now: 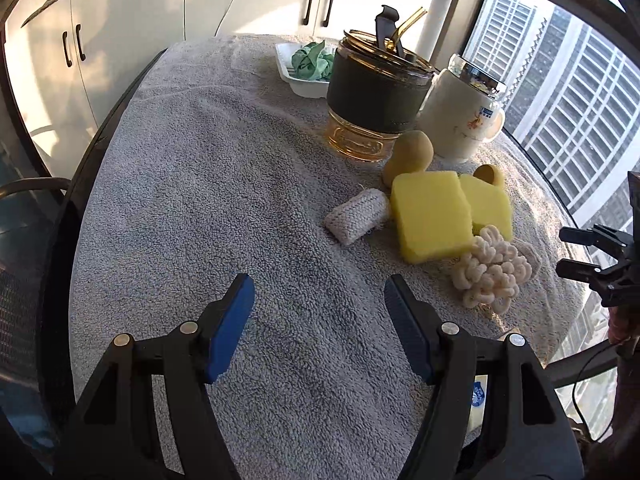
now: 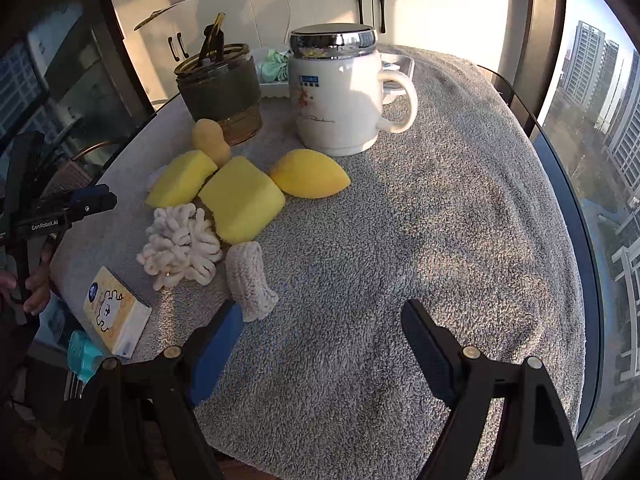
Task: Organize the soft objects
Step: 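Grasp the yellow cartoon tissue pack with the left tool while the right tool grasps the white knitted scrubber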
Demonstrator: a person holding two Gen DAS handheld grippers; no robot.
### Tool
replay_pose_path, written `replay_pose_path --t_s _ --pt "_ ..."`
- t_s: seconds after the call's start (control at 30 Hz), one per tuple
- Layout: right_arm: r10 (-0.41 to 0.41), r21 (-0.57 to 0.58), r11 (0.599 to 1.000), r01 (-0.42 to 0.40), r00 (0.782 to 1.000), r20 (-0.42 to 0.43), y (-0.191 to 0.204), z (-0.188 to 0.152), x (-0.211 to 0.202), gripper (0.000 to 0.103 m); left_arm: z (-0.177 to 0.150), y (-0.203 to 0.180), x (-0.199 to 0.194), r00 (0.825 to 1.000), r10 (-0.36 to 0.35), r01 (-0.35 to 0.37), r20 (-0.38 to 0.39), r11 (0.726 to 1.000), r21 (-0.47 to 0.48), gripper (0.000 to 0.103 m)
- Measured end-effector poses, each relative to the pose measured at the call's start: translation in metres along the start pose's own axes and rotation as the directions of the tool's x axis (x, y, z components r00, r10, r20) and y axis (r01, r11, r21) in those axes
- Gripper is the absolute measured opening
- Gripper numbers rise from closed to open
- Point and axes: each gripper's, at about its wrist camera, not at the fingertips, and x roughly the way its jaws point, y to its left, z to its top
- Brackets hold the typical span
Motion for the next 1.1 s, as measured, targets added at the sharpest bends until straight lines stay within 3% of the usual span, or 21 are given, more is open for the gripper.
replay_pose_path --t_s 0.13,0.27,0.43,0.6,0.73,0.93,1.1 --pt "0.024 -0.034 0.999 -0.024 1.000 0.000 0.020 -0.005 0.002 0.084 -0.011 -0.036 -0.009 0.997 -0.071 0.072 -0.015 0.994 0.084 0.066" --pt "0.027 -0.068 0.997 -0.028 1.000 -0.007 0.034 -0.005 0.010 0.084 -0.021 -0.071 -0.012 0.996 -0.081 0.085 -0.031 0.981 0.175 0.066" --pt "0.023 -0.084 0.996 -0.023 1.000 -0.011 0.044 -0.006 0.018 0.084 -0.035 -0.098 -0.015 0.995 -0.086 0.095 -0.058 0.976 0.198 0.066" --pt "0.034 -0.095 0.995 -0.035 0.999 -0.008 0.051 -0.004 0.025 0.084 -0.048 -0.120 -0.019 0.999 -0.003 0.013 -0.043 0.971 0.240 0.066" --pt "-0.007 -0.120 0.993 0.007 1.000 -0.006 0.054 -0.002 0.035 0.084 -0.057 -0.125 -0.015 0.997 0.069 -0.062 -0.028 0.975 0.215 0.066" --pt "-0.003 -0.146 0.989 0.004 1.000 0.005 0.054 -0.004 0.042 0.084 -0.063 -0.132 -0.013 0.992 0.123 -0.127 0.035 0.984 0.122 0.074" --pt "-0.001 -0.171 0.985 0.006 1.000 0.029 0.054 -0.007 0.043 0.084 -0.069 -0.127 -0.002 0.989 0.144 -0.145 0.033 0.989 0.020 0.088"
